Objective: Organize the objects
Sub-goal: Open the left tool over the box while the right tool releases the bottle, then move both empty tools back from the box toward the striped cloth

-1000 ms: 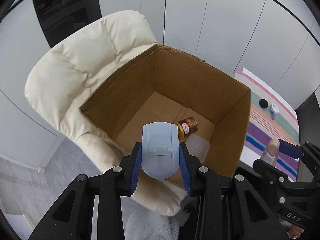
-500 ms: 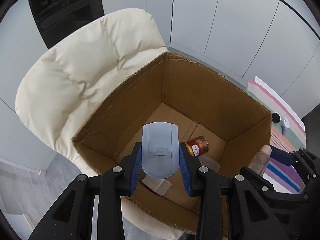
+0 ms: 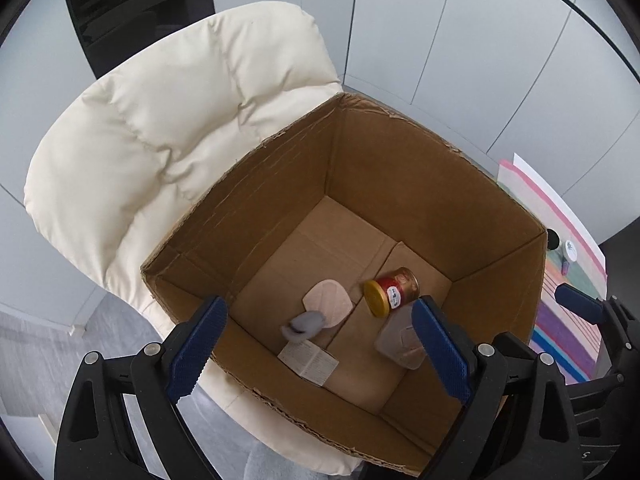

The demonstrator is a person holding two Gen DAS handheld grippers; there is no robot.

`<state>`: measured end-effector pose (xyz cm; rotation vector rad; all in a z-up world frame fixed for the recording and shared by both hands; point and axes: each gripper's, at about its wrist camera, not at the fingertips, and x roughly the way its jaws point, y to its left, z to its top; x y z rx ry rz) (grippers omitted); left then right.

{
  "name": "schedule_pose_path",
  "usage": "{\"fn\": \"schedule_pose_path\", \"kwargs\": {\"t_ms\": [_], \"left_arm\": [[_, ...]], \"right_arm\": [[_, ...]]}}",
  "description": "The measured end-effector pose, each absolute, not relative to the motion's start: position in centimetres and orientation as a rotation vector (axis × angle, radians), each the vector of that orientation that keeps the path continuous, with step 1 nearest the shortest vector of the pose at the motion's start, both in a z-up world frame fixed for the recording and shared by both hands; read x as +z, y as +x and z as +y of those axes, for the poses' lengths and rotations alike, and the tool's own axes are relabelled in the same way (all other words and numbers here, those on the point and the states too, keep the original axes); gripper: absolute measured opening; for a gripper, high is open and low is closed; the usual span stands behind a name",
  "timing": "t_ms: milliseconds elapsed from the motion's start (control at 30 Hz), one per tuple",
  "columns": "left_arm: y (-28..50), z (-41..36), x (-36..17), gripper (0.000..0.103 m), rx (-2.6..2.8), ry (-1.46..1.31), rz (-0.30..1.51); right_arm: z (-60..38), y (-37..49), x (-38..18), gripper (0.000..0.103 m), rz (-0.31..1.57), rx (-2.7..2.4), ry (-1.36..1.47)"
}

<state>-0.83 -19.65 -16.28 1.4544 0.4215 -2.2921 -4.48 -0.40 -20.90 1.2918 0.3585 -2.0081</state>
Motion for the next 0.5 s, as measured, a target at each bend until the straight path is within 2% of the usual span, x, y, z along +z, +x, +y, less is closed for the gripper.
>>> {"fn": "schedule_pose_path", "kwargs": {"t_ms": [500], "left_arm": [[-0.9,-17.3,-15.2,0.095,-2.389,1.397,0.324]], "right_arm": [[2.0,-4.1,-19.4,0.103,0.316,-2.079,1.274]]}}
